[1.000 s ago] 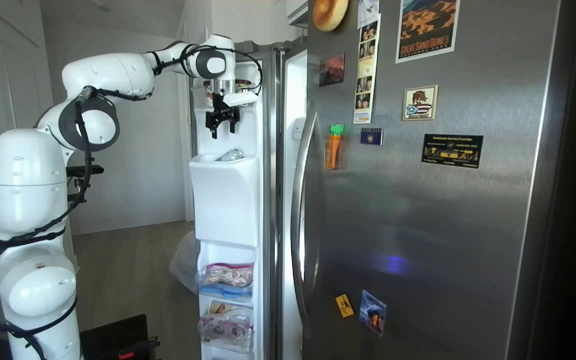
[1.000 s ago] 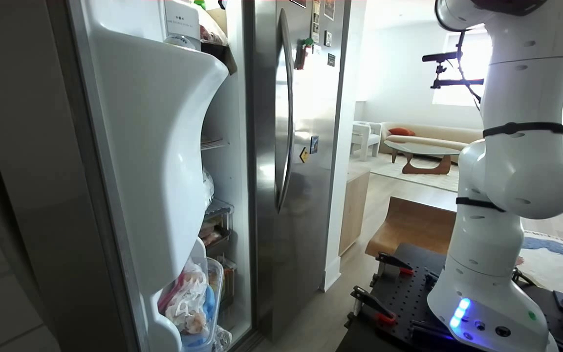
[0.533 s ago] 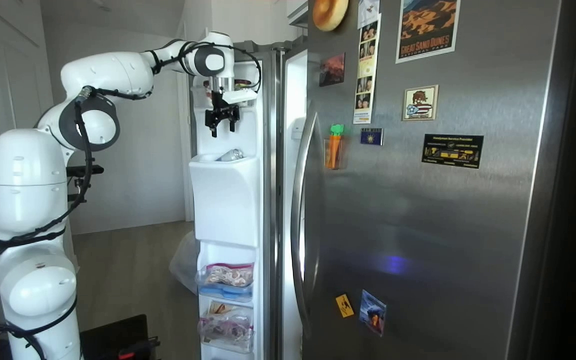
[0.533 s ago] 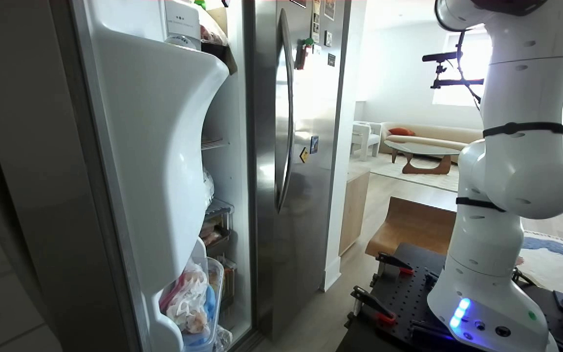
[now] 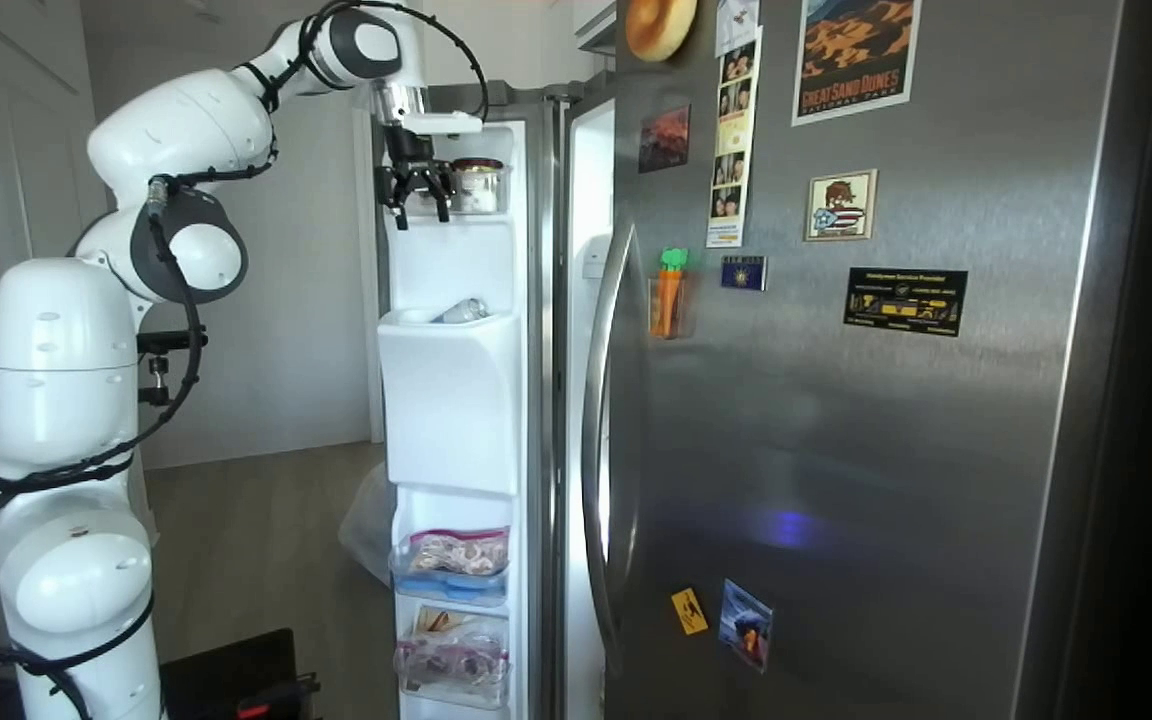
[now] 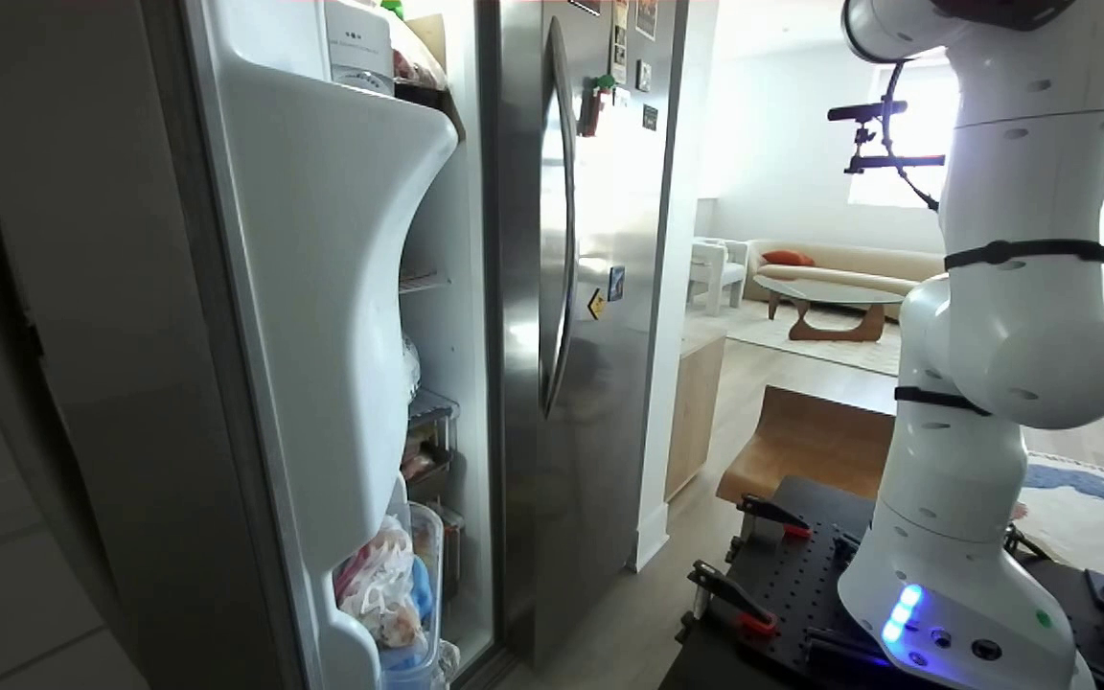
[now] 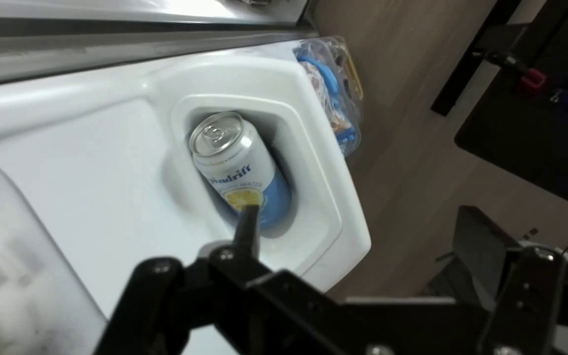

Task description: Take the can from the chair and put it on the second shelf in the fridge

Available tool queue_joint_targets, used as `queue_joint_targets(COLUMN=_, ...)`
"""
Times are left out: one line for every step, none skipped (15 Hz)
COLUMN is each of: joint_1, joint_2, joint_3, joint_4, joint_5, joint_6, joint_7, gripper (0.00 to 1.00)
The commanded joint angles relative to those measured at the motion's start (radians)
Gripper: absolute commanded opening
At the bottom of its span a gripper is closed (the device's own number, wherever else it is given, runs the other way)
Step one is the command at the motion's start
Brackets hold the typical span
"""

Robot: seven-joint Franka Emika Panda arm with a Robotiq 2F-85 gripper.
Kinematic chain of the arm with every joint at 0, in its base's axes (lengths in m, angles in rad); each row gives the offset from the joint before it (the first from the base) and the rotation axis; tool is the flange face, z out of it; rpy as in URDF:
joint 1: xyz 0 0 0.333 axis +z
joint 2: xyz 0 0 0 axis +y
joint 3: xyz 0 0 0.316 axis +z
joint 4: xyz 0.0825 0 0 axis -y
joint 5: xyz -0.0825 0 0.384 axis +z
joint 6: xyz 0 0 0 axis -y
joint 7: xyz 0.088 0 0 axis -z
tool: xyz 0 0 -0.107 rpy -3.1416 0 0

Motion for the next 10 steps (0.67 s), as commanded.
queue_joint_targets(joint_1=0.04, joint_2=0.034, joint_3=0.01, joint_4=0.129, joint_5=-0.116, joint_6=-0.152, joint_7=0.051, gripper=1.0)
queue_joint_targets(joint_1=0.05, joint_2=0.035, joint_3=0.01, joint_4=0.146, joint_5=-0.142, joint_6=-0.186, joint_7=0.062, gripper=1.0)
queue_joint_targets(joint_1=0.058, joint_2=0.035, joint_3=0.009, joint_4=0.16, joint_5=-0.164, joint_6=-0.214, joint_7=0.074, gripper=1.0)
queue_joint_targets(joint_1=0.064, joint_2=0.037, joint_3=0.008, joint_4=0.174, joint_5=-0.183, joint_6=-0.24, joint_7=0.082, gripper=1.0)
queue_joint_targets(joint_1=0.071, joint_2=0.039, joint_3=0.008, joint_4=0.186, joint_5=-0.205, joint_6=-0.258, joint_7=0.096, gripper=1.0)
queue_joint_targets(joint_1=0.077, joint_2=0.041, joint_3=0.007, joint_4=0.196, joint_5=-0.223, joint_6=-0.265, joint_7=0.106, gripper=1.0)
queue_joint_targets(joint_1=0.082, joint_2=0.045, joint_3=0.007, joint_4=0.209, joint_5=-0.234, joint_6=-0.266, joint_7=0.118, gripper=1.0)
queue_joint_targets(joint_1=0.063, joint_2=0.01, joint_3=0.001, joint_4=0.139, joint_5=-0.2, joint_6=-0.23, joint_7=0.081, gripper=1.0)
queue_joint_targets(joint_1=0.065, joint_2=0.011, joint_3=0.001, joint_4=0.144, joint_5=-0.203, joint_6=-0.231, joint_7=0.084, gripper=1.0)
queue_joint_targets(joint_1=0.065, joint_2=0.012, joint_3=0.001, joint_4=0.143, joint_5=-0.203, joint_6=-0.231, joint_7=0.084, gripper=1.0)
